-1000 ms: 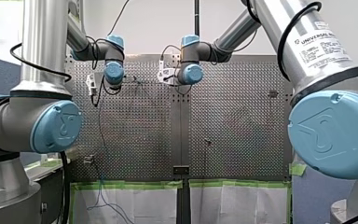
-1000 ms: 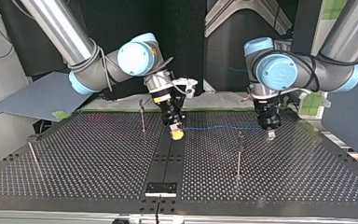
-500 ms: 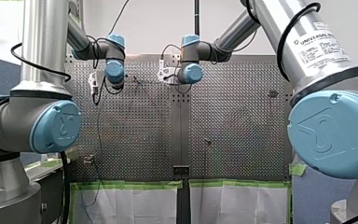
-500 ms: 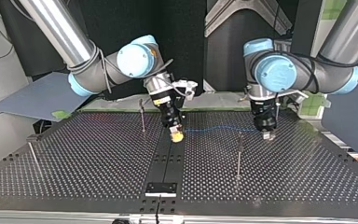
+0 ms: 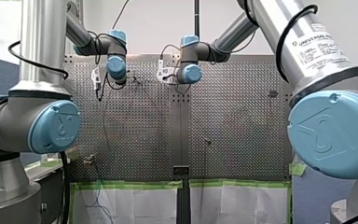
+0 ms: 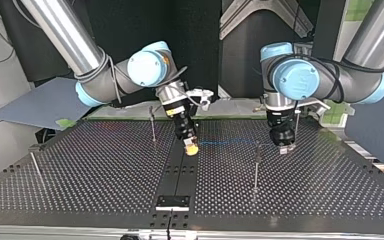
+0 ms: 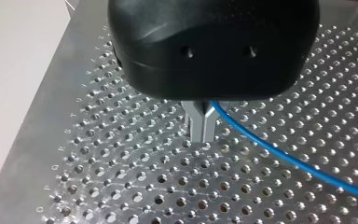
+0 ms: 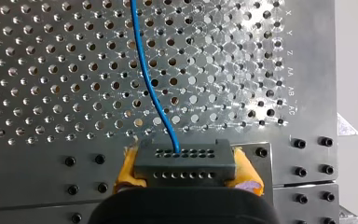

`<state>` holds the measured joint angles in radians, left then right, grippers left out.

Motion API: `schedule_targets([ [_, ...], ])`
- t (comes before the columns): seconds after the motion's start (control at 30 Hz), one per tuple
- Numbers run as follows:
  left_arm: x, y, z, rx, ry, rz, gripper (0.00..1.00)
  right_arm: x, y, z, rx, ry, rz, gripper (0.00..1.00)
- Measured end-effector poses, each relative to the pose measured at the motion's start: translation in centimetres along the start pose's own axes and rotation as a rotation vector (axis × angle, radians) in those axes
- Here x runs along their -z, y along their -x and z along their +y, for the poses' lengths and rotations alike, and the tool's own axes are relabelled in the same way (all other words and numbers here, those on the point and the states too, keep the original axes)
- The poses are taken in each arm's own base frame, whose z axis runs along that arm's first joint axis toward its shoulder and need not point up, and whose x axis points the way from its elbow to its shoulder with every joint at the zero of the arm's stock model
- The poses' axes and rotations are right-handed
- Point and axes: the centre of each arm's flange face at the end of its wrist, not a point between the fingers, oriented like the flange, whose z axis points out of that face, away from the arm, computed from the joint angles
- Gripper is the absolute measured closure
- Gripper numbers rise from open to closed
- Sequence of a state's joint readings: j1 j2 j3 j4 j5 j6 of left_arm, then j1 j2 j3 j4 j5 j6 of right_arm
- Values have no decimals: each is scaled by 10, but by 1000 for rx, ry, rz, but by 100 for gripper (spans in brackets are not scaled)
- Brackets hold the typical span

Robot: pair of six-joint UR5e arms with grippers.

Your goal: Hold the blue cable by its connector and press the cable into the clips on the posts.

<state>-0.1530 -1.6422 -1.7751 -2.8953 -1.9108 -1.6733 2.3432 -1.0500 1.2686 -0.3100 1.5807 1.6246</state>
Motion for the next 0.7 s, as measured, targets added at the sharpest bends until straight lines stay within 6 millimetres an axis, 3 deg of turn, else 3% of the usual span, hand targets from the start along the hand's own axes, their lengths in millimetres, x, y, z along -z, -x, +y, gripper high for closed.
schedule_targets([
  [0.7,-7,5,-6,42,-20,-10,100,-9,-2,11,-2,13,12,100],
])
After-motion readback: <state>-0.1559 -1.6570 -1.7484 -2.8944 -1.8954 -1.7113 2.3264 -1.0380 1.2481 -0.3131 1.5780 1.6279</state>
